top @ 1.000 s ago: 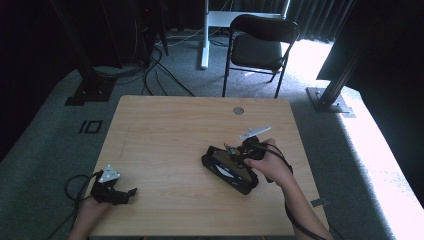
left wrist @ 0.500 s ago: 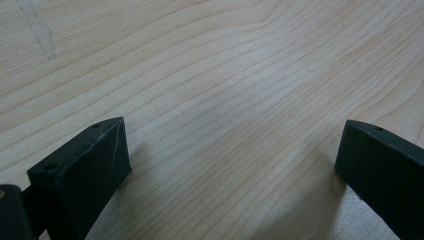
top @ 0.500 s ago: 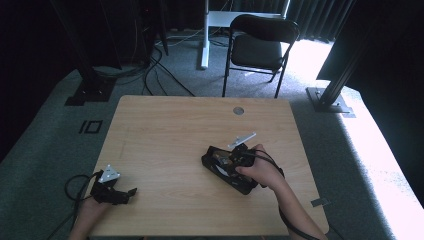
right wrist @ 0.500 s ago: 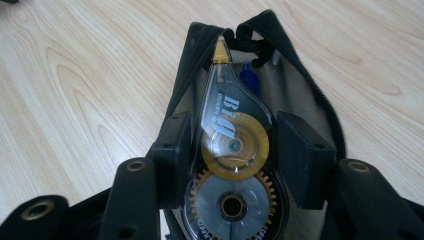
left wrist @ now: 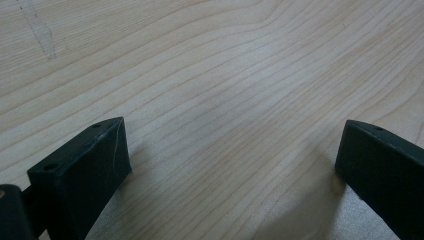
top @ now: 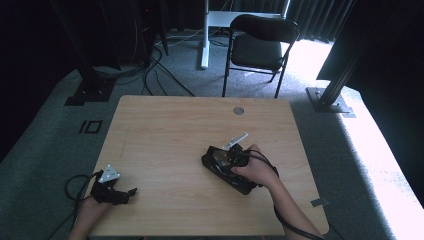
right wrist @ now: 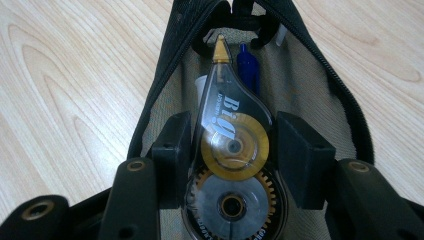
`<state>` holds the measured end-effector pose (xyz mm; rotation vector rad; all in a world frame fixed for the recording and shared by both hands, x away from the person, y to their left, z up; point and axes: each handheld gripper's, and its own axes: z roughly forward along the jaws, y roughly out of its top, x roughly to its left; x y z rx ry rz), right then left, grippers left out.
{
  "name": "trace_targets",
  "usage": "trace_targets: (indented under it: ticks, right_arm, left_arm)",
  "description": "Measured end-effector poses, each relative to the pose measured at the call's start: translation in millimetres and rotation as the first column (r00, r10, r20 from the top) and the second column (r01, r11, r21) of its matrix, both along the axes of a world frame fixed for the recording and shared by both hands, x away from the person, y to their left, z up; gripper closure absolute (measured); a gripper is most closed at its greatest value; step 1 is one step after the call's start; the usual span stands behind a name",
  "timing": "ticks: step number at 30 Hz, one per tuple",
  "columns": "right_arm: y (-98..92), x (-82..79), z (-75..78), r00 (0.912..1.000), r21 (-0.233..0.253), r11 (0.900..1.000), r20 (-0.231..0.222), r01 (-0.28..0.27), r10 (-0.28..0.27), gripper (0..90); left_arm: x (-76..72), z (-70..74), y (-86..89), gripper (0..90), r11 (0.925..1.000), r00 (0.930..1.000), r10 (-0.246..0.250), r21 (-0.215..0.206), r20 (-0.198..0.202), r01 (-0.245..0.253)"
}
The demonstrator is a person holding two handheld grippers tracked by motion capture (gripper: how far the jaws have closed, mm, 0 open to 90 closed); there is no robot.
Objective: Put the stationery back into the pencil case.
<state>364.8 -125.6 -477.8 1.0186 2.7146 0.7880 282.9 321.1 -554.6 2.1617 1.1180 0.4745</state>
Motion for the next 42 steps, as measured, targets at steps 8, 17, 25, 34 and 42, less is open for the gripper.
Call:
trace_targets:
  ticks: [8,17,25,34,42]
  right_arm:
    - [2.8,2.2,-4.1,0.9999,-0.028,1.0,-0.013,-0.003,0.003,50.0]
    - [-0.5,7.9,-12.0,0.9997,-0.022,1.0,-0.024,0.0,-0.001,49.8]
    - [-2.1,8.4,-12.1,0.9996,-0.017,1.0,-0.026,0.007,-0.007,49.5]
    - [-3.0,8.5,-8.8,0.9999,-0.002,1.0,-0.015,-0.002,0.002,47.7]
    - [-4.6,5.2,9.0,0.9994,0.051,0.998,0.028,-0.021,0.019,46.5]
  left_arm:
    - [0.0,0.0,0.0,1.2,1.0,1.0,0.0,0.0,0.0,0.0]
    - [0.0,0.0,0.0,1.2,1.0,1.0,0.0,0.0,0.0,0.0]
    - [0.0,0.0,0.0,1.2,1.0,1.0,0.0,0.0,0.0,0.0]
    - [0.0,0.0,0.0,1.2,1.0,1.0,0.001,0.0,0.0,-0.001]
    - [0.0,0.0,0.0,1.2,1.0,1.0,0.0,0.0,0.0,0.0]
